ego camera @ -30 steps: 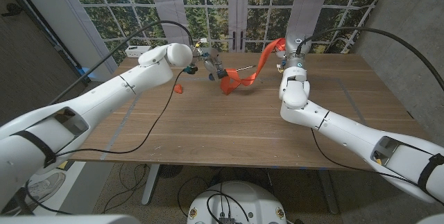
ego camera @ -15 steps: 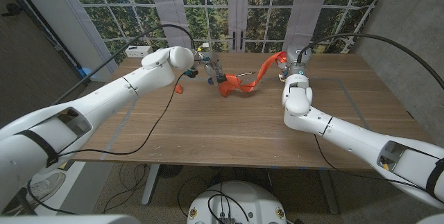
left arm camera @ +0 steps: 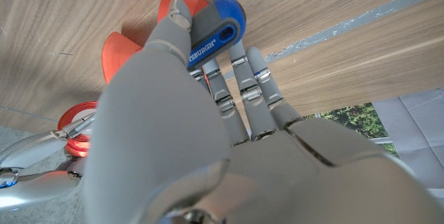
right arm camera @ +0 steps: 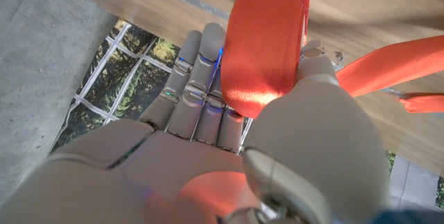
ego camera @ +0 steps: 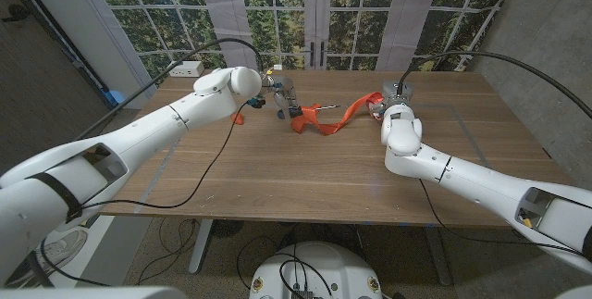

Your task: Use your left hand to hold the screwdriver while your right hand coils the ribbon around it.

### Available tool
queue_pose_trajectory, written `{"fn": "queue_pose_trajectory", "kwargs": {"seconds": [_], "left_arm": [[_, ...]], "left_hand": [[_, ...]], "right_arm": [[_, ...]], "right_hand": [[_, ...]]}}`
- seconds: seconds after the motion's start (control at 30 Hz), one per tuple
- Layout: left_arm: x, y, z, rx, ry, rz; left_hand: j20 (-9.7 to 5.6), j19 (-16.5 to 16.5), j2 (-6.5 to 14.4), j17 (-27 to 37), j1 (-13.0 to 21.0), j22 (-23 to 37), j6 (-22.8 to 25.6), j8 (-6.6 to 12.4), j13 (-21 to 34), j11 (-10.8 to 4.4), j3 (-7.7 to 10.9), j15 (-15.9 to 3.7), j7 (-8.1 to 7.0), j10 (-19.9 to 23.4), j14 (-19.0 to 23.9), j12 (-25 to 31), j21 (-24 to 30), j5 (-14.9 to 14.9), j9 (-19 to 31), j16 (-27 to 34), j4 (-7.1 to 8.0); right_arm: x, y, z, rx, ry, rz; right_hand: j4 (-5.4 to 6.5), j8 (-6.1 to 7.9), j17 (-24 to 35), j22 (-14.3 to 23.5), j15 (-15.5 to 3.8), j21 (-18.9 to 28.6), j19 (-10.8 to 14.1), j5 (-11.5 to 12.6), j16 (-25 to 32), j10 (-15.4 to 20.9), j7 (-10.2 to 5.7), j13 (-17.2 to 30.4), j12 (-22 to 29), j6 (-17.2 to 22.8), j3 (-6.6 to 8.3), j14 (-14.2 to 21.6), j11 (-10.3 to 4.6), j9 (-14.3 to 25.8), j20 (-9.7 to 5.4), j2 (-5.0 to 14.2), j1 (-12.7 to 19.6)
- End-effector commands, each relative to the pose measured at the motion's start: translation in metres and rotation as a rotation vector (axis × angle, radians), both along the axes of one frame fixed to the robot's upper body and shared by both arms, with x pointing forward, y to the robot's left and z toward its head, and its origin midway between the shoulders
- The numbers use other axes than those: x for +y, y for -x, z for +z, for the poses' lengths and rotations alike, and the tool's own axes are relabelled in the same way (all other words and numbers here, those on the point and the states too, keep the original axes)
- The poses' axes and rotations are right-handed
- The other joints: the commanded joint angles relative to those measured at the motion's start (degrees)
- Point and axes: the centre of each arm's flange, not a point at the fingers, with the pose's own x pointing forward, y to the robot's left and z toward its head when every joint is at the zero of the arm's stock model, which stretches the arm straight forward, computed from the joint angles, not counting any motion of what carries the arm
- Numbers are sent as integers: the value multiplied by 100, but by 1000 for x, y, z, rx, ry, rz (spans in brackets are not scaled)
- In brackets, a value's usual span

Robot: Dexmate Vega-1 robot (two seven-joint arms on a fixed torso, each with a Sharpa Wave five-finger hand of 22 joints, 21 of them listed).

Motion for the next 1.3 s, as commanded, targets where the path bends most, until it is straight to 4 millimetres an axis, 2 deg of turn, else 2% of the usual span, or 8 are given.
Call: {"fn": "queue_pose_trajectory", "kwargs": {"seconds": [0.03, 0.43, 0.57, 0.63, 0.7, 0.9, 1.13, 1.3], "left_arm": [[-4, -6, -8, 10, -36, -8], [-6, -10, -7, -33, -82, -7], [-9, -10, -6, -39, -134, -2], [-10, -10, -5, -21, -151, -9], [-10, -11, -4, -9, -161, -17], [-11, -11, -1, 16, -186, -26], [-10, -8, 4, 18, -184, -42], [-3, -6, 10, 8, -122, -69]], "left_hand": [[-42, 8, 908, 1090, 665, 23, 80, 38, -12, -64, 159, -1452, -20, 57, 992, 20, -1, 21, 32, 10, 112], [-78, -117, 887, 950, 612, 27, -88, 0, -92, -130, 147, -1460, -120, -112, 839, -63, -50, -10, 43, -152, 122], [41, -468, 710, 629, 601, 74, -792, -111, -241, -132, -3, -1478, -212, -726, 192, -118, -74, -41, 81, -573, 116], [166, -717, 857, 615, 551, 52, -1096, -106, -358, -96, -109, -1458, -226, -1090, -236, -118, -136, -42, 85, -642, 182], [345, -1125, 779, 174, 35, 31, -1744, -169, -532, 3, -261, -1121, -323, -1811, -1300, -170, -351, -81, 49, -919, 389], [771, -1763, 492, -1027, -672, 37, -3531, -200, -1034, 408, -506, -119, -319, -3723, -3629, -159, -754, -124, -150, -875, 436], [984, -2137, 439, -1615, -1164, 34, -4905, -201, -1458, 717, -869, 357, -156, -4992, -4743, -133, -1141, -43, -290, -821, 545], [1114, -2417, 442, -1946, -1540, 35, -5823, -189, -1726, 933, -1123, 677, 4, -5822, -5362, -138, -1466, 75, -334, -806, 691]], "right_arm": [[-5, -7, -16, 132, -44, 12], [-8, -8, -16, 129, -48, -11], [-9, -7, -15, 113, -40, -10], [-10, -6, -14, 117, -47, -14], [-11, -5, -13, 107, -40, -18], [-14, -4, -11, 127, -54, -7], [-20, -3, -8, 195, -87, -11], [-24, 1, -3, 238, -111, -23]], "right_hand": [[1, 10, -53, 15, -404, 28, -6, -7, -4, 210, 24, 1128, -6, 35, -32, 141, -106, 18, -168, 1271, 1264], [15, -80, -571, 7, -382, 59, -1, -27, -236, 103, 31, 887, -220, 6, -55, 121, -30, -100, -59, 1289, 1245], [95, -192, -951, -10, -289, 35, -19, -48, -487, -60, -15, 654, -436, -154, -57, -6, 8, -184, 39, 1323, 1131], [141, -305, -1231, -21, -248, 10, 9, -49, -689, -179, -62, 494, -582, -353, -56, -122, 19, -256, 78, 1318, 1045], [260, -462, -1597, -29, -187, -85, -81, -44, -998, -502, -164, 295, -824, -680, -146, -291, 49, -362, 211, 1212, 780], [632, -658, -2611, -36, -31, -460, -266, 114, -2054, -1404, -297, -242, -1512, -1416, -568, -1098, 245, -722, 568, 771, -113], [882, -679, -3091, -32, 161, -978, -735, 334, -2798, -2553, -468, -612, -2245, -2423, -947, -2065, 140, -1029, 780, 457, -702], [1030, -721, -3280, -33, 302, -1639, -1382, 536, -3325, -3715, -612, -837, -2883, -4107, -1326, -3227, 130, -1296, 1067, 219, -1099]]}}
